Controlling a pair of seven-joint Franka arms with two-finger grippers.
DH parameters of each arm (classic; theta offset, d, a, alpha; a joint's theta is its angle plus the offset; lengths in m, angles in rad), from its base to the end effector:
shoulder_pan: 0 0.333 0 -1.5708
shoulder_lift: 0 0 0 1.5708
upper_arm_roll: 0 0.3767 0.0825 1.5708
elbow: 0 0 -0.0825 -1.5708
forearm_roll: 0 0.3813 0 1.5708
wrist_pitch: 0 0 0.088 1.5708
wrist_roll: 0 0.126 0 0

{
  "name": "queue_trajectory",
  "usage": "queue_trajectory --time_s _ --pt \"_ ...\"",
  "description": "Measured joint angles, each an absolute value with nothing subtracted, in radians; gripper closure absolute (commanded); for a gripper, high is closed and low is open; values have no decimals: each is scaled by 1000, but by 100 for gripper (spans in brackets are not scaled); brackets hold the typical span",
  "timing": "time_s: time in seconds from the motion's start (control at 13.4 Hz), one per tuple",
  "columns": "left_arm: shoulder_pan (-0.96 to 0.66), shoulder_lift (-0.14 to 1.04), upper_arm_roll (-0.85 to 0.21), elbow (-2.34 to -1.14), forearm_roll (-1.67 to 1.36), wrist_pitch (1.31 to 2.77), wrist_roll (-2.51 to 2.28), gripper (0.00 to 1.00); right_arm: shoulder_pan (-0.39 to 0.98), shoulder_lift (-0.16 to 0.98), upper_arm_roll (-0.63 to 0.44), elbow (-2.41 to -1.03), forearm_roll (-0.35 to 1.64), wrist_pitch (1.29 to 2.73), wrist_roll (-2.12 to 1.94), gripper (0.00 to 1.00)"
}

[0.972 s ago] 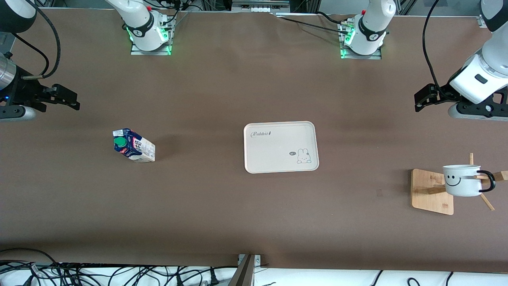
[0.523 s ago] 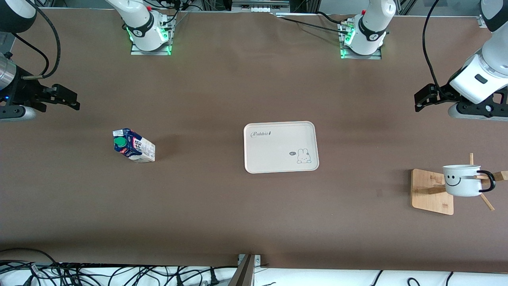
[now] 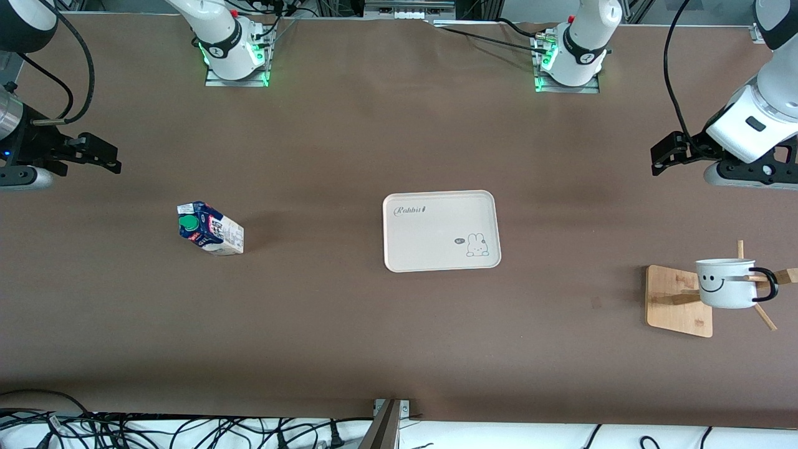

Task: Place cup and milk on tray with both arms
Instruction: 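Reach the right gripper down to the milk carton and grasp it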

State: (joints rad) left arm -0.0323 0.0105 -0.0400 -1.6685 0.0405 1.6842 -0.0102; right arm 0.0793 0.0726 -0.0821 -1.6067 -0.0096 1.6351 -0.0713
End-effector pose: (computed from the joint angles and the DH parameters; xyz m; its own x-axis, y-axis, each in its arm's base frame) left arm 0.5620 -0.0359 0.6242 0.9978 -0.0666 0.0055 -0.0664 -0.9970 -0.0398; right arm 0.5799 -0.0010 0.6138 0.9966 0.0690 -0.0449 0.0696 -0.9975 0.0123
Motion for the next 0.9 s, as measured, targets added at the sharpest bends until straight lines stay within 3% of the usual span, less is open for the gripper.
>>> queue_trajectory --time_s 0.52,0.9 --pt "-32 10 -40 -1668 41 1684 -10 0 132 202 -78 -1622 -106 1644 -77 0" --pt "-32 10 -40 -1668 41 1684 -10 0 133 212 -80 -1781 -10 1859 -75 0"
